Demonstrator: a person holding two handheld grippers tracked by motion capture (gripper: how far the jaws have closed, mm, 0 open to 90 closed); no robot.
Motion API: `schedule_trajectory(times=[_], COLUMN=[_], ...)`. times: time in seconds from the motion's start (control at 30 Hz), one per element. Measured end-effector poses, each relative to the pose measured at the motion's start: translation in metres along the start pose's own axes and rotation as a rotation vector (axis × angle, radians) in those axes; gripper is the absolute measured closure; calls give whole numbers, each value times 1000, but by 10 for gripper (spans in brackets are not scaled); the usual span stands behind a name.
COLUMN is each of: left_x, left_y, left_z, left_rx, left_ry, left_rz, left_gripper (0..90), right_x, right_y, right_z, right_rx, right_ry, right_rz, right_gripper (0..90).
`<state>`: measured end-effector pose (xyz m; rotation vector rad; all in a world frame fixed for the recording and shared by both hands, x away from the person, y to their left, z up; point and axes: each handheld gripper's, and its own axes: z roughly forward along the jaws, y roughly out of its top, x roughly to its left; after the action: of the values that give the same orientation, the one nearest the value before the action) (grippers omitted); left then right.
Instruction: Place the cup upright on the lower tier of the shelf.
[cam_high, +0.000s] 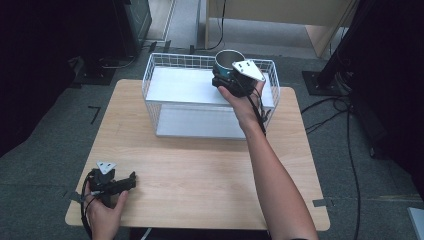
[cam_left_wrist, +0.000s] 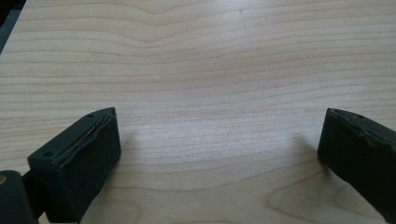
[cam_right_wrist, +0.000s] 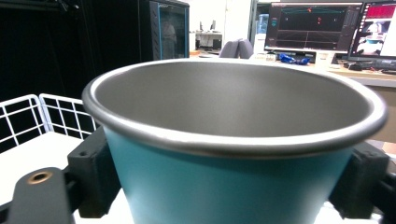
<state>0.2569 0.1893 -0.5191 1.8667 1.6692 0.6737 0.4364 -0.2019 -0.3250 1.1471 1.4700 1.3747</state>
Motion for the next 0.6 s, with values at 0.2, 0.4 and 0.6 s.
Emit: schedule_trajectory(times=[0.2,0.4,0.6], left_x=[0,0,0], left_y=[0,0,0], left_z=[0,0,0], left_rx=[0,0,0], left_ry=[0,0,0], left_rz=[0,0,-1], left_gripper=[0,0,0], right_x=[-4,-4,-10], right_y=[0,0,0], right_z=[-1,-4,-16], right_rx=[10,10,-6], right_ry=[42,52,48], right_rz=[11,23,14], right_gripper=[12,0,0])
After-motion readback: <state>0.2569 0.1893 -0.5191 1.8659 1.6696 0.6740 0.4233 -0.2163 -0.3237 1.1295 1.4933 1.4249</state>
